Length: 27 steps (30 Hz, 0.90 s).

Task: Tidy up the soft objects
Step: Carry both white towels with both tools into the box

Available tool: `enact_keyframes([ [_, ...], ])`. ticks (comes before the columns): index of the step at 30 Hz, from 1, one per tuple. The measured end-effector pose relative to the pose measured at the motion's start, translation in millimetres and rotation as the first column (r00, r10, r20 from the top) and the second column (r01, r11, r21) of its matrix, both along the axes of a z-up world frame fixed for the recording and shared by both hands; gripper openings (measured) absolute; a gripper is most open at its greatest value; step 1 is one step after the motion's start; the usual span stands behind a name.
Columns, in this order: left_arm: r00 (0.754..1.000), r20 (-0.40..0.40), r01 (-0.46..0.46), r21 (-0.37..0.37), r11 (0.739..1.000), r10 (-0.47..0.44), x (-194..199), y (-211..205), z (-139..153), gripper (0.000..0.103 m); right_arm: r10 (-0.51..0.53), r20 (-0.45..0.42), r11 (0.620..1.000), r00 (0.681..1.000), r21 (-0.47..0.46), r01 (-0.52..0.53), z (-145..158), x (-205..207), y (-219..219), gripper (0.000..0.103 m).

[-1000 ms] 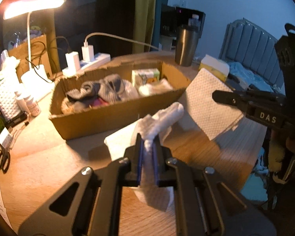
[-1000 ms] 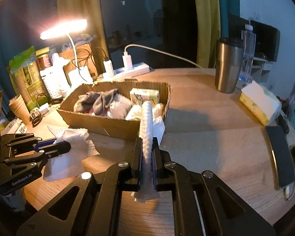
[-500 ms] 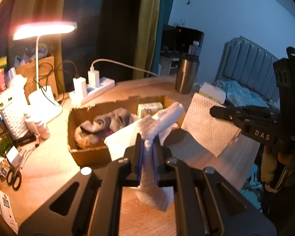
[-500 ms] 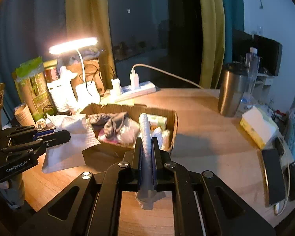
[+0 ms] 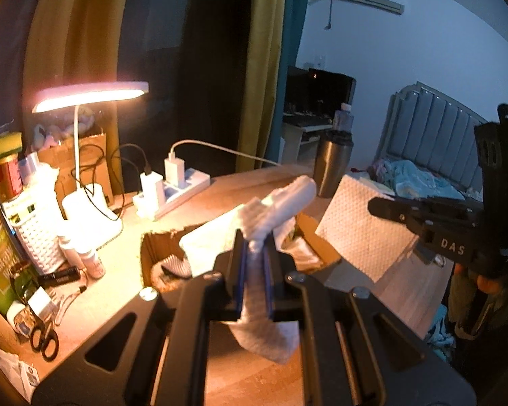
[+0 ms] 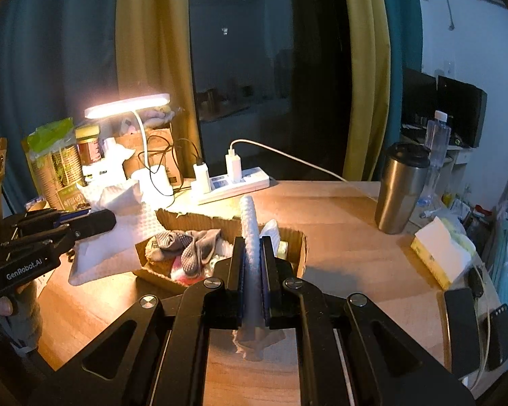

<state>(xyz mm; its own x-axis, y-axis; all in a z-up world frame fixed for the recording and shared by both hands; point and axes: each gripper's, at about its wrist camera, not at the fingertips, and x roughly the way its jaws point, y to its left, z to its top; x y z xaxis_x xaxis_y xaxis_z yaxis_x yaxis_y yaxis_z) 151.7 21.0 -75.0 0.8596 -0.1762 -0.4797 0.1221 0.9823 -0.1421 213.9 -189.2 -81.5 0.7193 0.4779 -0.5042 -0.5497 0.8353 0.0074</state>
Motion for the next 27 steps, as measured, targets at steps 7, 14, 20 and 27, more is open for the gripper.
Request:
enact_keyframes([
  [7, 1.0, 0.021, -0.018, -0.01, 1.0, 0.018, 15.1, 10.5, 8.4, 0.009, 0.002, 0.003, 1.0, 1.0, -0.005, -0.002, 5.1, 15.3, 7.1, 0.009],
  [14, 0.999, 0.01, -0.035, -0.009, 0.999, 0.035, 36.8, 18.3, 4.0, 0.009, 0.008, -0.01, 1.0, 1.0, -0.01, -0.008, 1.2, 36.9, 16.1, 0.009],
  [20, 0.999, -0.029, -0.041, -0.017, 0.999, 0.04, 56.1, 22.6, -10.0, 0.009, 0.019, -0.048, 1.0, 0.999, -0.021, -0.02, -12.1, 56.9, 25.2, 0.009],
  [27, 0.996, -0.082, -0.044, -0.037, 0.998, 0.04, 78.0, 26.4, -30.2, 0.009, 0.039, -0.094, 0.999, 0.995, -0.034, -0.042, -28.5, 78.0, 38.0, 0.009],
])
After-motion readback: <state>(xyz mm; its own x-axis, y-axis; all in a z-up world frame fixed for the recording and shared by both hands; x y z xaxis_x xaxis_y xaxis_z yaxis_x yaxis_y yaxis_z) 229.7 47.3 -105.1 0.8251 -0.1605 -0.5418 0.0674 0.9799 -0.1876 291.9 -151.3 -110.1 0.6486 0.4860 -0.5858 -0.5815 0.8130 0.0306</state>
